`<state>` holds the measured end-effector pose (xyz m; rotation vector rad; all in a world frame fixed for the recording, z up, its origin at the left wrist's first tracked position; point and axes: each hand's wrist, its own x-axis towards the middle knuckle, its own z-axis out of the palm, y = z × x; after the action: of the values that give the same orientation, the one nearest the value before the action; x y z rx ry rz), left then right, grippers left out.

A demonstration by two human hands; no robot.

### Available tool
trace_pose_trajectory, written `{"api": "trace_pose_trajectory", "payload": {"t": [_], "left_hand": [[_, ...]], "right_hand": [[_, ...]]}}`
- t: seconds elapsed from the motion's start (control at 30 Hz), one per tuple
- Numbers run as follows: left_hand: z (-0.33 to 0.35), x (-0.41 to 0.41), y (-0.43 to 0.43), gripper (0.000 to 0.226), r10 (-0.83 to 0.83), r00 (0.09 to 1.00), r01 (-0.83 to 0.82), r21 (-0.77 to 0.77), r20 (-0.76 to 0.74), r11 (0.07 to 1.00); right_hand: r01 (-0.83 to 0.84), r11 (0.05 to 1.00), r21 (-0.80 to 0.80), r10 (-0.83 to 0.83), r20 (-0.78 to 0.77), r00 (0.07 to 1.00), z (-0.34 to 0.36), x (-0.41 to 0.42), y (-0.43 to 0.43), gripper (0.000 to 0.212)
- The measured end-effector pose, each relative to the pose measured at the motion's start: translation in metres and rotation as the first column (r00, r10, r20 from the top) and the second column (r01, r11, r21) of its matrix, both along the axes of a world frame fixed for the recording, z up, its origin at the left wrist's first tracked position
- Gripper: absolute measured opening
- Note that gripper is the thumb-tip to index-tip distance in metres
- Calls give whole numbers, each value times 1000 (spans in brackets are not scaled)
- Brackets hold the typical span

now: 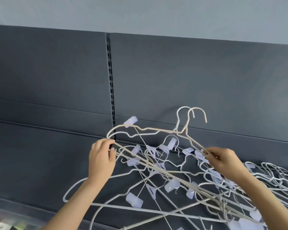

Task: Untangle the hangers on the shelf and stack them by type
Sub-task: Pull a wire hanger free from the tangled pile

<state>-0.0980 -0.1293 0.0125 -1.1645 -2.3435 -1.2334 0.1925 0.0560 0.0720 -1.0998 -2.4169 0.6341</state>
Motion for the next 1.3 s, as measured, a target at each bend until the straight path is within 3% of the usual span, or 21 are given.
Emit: {"api": "trace_pose_trajectory", "payload": {"t": [0.2, 0.37, 0.43, 0.53, 0.63, 0.8, 0.9, 1.1, 1.17, 1.23, 1.3], "left_hand": [[36, 2, 27, 30, -70, 997, 72, -87, 16, 994], [49, -1, 46, 56, -185, 980, 198, -331, 72, 922], [50, -8, 49, 65, -179, 977, 208, -322, 118, 924], [51, -9, 53, 51, -249, 936, 293, -161, 249, 942], [57, -5, 54, 37, -258, 932, 282, -65, 253, 957], [76, -10, 51, 31, -250, 959, 267, -138, 133, 954], [83, -15, 45, 29, -281, 944, 307, -149, 170, 940], [96, -23, 40, 17, -296, 934, 329, -154, 201, 932], [103, -24, 40, 4, -302, 927, 342, -169, 222, 924], [109, -22, 38, 16, -311, 920, 362, -210, 237, 909], [114, -20, 37, 13, -299, 919, 360, -239, 258, 902]], "right_hand": [[-12, 1000, -4, 12, -17, 1000, -1, 23, -1, 14], [-14, 1000, 14, 15, -33, 999, 0, 30, -6, 12], [-14, 1000, 9, 14, -49, 999, 2, 31, -8, 11], [-24, 1000, -9, 23, -49, 999, 5, 27, -12, 11], [-2, 1000, 27, 3, -34, 999, 6, 16, -14, 13], [70, 994, 88, -65, -65, 996, 14, -5, -15, 14], [88, 989, 120, -80, -68, 994, 21, -10, -15, 14], [58, 998, -29, -59, -21, 998, 44, -16, -5, 22], [100, 995, 24, -100, -19, 995, 50, -22, -3, 21], [153, 976, 153, -152, -18, 988, 56, -28, -5, 13], [166, 940, 297, -156, -55, 986, 59, -34, -7, 12]]}}
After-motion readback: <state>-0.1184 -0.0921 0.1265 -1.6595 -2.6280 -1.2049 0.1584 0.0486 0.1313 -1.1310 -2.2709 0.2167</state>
